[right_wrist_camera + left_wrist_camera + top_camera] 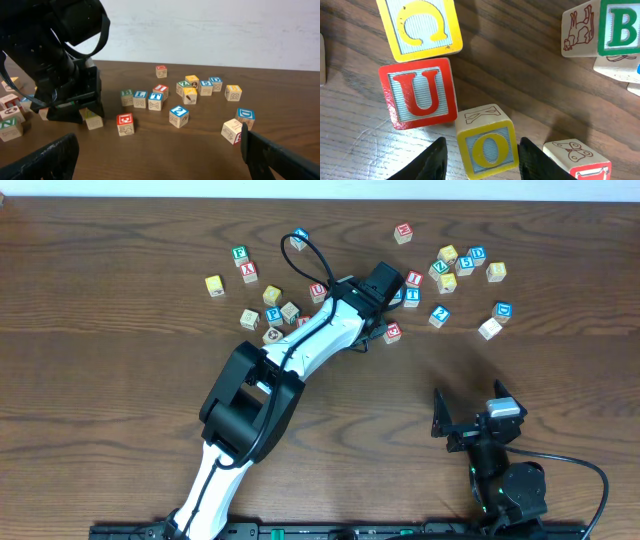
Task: Spell out ROBOT
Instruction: 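Move the left gripper over the yellow O block and lower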
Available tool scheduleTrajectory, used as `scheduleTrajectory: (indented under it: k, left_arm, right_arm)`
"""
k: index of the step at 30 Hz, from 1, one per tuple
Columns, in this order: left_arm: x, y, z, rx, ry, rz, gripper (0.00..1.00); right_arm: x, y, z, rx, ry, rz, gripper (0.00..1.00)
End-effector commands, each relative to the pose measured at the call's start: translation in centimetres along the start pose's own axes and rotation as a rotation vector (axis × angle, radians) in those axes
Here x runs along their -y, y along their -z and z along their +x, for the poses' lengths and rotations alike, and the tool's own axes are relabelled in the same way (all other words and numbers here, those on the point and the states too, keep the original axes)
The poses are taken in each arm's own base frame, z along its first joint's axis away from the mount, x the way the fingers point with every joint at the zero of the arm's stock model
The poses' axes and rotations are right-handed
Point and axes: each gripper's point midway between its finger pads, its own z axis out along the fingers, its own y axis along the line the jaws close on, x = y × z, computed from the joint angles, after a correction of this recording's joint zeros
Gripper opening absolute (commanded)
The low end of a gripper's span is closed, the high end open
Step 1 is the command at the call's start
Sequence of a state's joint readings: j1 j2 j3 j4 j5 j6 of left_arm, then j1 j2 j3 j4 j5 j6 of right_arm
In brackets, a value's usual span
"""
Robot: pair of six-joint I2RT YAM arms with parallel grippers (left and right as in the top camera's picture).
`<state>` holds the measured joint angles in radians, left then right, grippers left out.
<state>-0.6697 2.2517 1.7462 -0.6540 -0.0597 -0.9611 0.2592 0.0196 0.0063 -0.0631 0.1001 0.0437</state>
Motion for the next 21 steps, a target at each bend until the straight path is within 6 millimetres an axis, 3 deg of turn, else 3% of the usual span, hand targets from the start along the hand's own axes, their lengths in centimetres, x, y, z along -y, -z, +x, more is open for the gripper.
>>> scheduleTrajectory:
  k: [1, 21]
  left_arm:
    - [0.1, 0.2, -0.7, 0.031, -0.008, -0.010, 0.45]
    - [-0.6, -0.8, -0.2, 0.013, -0.012, -0.038, 0.45]
  right_arm:
    - [0.2, 0.0, 0.1, -0.005, 0.007, 0.005, 0.99]
    - [0.2, 0.0, 0.1, -0.005, 0.007, 0.004, 0.99]
